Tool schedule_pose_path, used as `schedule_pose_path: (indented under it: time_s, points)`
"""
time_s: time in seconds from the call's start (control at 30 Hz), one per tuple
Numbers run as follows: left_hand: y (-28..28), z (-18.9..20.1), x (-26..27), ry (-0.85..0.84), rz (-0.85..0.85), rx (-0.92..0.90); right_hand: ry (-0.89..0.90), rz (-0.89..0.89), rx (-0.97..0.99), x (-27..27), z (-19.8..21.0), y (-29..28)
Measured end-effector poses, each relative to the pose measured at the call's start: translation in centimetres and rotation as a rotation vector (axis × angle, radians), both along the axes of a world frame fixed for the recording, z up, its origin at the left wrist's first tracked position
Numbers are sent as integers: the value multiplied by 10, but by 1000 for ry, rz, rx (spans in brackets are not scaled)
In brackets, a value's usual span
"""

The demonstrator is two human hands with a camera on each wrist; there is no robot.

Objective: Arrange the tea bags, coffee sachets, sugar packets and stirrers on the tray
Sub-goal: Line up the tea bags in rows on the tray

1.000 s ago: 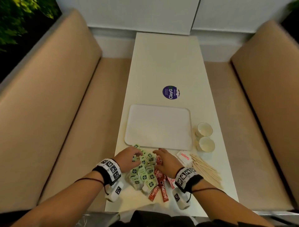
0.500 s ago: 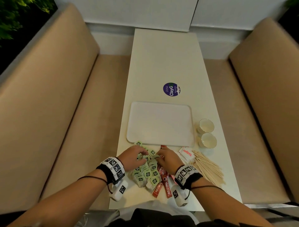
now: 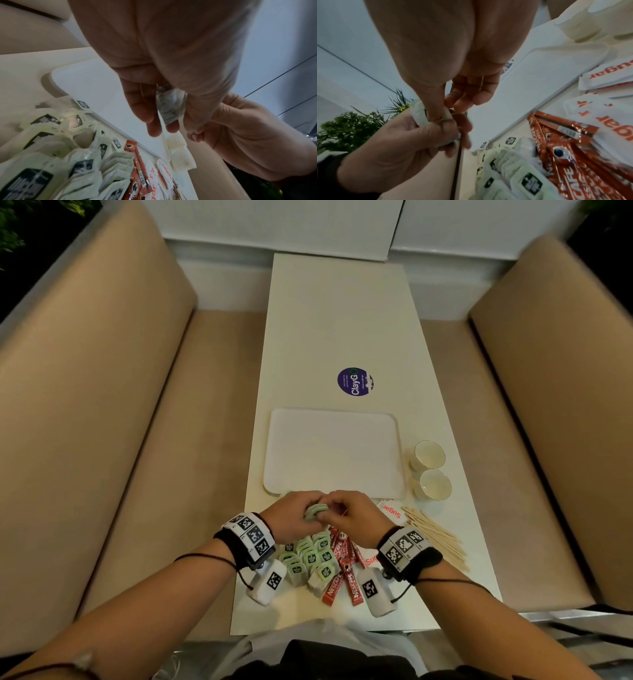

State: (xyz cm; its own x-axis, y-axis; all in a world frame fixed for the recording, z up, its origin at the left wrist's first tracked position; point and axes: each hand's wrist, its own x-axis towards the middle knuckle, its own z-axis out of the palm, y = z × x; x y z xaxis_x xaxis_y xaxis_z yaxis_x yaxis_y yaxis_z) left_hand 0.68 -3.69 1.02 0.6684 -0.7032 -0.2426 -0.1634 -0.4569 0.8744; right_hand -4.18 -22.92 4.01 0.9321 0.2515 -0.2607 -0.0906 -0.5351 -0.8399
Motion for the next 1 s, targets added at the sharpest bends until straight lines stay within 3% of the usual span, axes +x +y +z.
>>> schedule_pose_path:
  time_s: [0.1,0.2,0.33,0.47,0.7,1.0]
  points:
    - [4,-1,5,-29,38,102,6,-66,-20,4,-4,-2]
    - [14,-8,10,61,120,180,45,-120,-139,10,-18,-5]
    - [24,-13,11,185,192,184,134,-59,-428,16,-48,-4]
    - [24,-14,9,300,251,157,181,-6,-529,19,-68,5]
    - [24,-12,12,353,251,137,180,57,-565,25,-83,12]
    - [20,-13,28,344,326,65,139,-47,-382,26,-71,-3]
